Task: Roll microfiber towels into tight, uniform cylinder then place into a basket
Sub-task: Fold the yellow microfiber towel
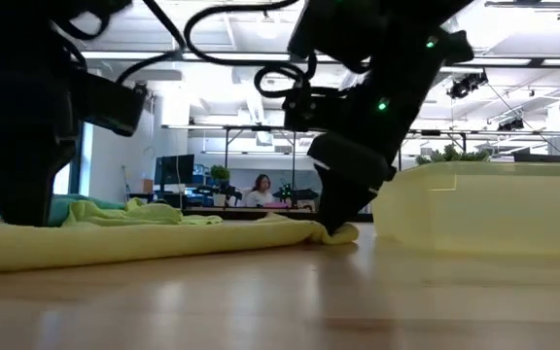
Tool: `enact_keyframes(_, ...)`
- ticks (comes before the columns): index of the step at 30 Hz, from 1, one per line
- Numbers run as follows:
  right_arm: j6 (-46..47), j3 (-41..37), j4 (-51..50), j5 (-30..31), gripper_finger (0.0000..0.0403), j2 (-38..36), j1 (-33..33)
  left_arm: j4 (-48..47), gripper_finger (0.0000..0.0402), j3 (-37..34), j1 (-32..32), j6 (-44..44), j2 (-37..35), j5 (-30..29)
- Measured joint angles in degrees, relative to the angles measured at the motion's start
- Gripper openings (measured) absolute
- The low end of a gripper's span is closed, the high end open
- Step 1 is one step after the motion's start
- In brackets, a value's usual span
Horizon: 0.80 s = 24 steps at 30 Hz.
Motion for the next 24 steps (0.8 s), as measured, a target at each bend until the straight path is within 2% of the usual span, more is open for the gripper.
enact_keyframes(6,-12.94,-0.11,3.29,0.24,0.0066,0.09,-4.11,11.42,0.011,-0.07,-2.76,-3.11,0.2,-0.59)
enact_keyframes(9,-19.05,-0.21,5.87,1.7,0.0066,0.3,-5.74,15.96,0.011,-0.07,-3.47,0.9,0.17,-3.64)
enact_keyframes(12,-21.04,1.13,3.82,1.93,0.0066,0.44,-6.84,15.2,0.011,0.79,-3.56,6.06,-0.01,-6.4)
enact_keyframes(16,-15.57,6.82,-6.65,0.7,0.0066,0.55,-6.7,12.45,0.011,2.49,-2.94,12.31,-1.38,-8.78)
enact_keyframes(19,-7.43,11.21,-12.94,0.7,0.0066,0.48,-5.37,12.3,0.011,2.87,-1.91,17.32,-2.07,-8.88)
enact_keyframes(24,6.43,13.61,-10.78,-0.69,0.0066,0.37,-2.0,10.87,0.011,2.91,0.17,23.25,-2.2,-9.02)
